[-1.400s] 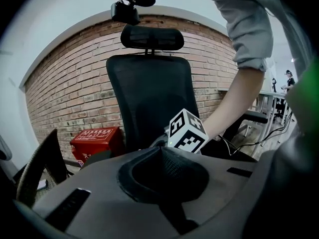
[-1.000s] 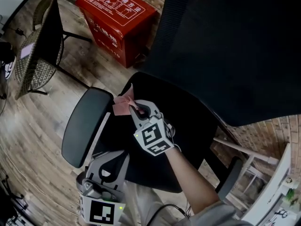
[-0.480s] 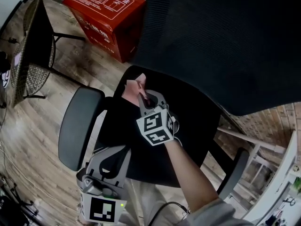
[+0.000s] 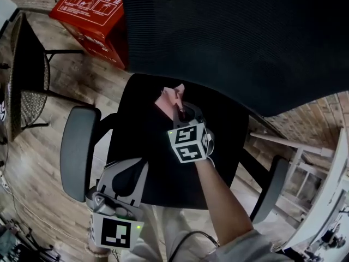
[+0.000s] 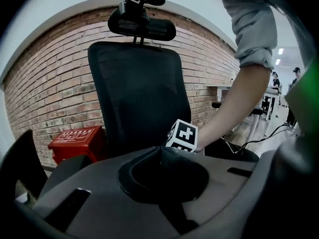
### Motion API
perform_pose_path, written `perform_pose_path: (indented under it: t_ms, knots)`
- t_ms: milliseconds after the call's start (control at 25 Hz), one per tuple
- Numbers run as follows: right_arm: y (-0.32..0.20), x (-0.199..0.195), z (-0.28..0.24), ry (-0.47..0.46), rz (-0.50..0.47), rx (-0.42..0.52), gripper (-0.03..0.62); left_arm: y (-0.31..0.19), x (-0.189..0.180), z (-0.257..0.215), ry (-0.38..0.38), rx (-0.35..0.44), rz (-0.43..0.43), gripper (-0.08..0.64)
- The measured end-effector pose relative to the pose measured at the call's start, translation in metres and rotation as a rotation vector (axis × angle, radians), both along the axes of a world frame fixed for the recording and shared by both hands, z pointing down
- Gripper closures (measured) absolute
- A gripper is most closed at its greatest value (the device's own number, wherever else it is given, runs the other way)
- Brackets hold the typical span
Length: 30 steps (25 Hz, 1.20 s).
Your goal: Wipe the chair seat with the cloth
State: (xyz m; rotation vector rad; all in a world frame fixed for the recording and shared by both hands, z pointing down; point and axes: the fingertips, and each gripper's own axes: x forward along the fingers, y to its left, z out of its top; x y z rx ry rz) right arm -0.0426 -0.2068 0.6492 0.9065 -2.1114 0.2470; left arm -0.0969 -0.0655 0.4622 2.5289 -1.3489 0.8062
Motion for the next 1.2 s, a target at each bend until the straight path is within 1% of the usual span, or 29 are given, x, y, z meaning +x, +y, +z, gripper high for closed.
perform_pose_path:
  t_ms: [160, 440, 760, 880, 1000, 1200]
  knots:
    - [-0.002, 0.045, 0.003, 0.029, 0.085, -0.005, 0.537, -0.006, 0.016, 0.002, -0.006, 0.003, 0.056, 0.541]
    - [0.002, 0.134, 0.001, 0.049, 0.296, 0.001, 0.537, -0.013, 0.054, 0.005, -0.01, 0.005, 0.139, 0.541]
    - [0.018, 0.221, -0.012, 0.099, 0.523, 0.029, 0.537, -0.022, 0.086, 0.002, 0.001, 0.001, 0.232, 0.541]
    - [0.028, 0.245, -0.018, 0.1, 0.588, 0.033, 0.537, -0.023, 0.094, 0.001, 0.0, 0.006, 0.256, 0.541]
    - [0.039, 0.262, -0.02, 0.109, 0.625, 0.025, 0.537, -0.024, 0.101, -0.002, 0.001, 0.015, 0.258, 0.541]
    - [0.047, 0.263, -0.018, 0.08, 0.637, -0.003, 0.537, -0.025, 0.101, -0.003, 0.0, 0.017, 0.251, 0.541]
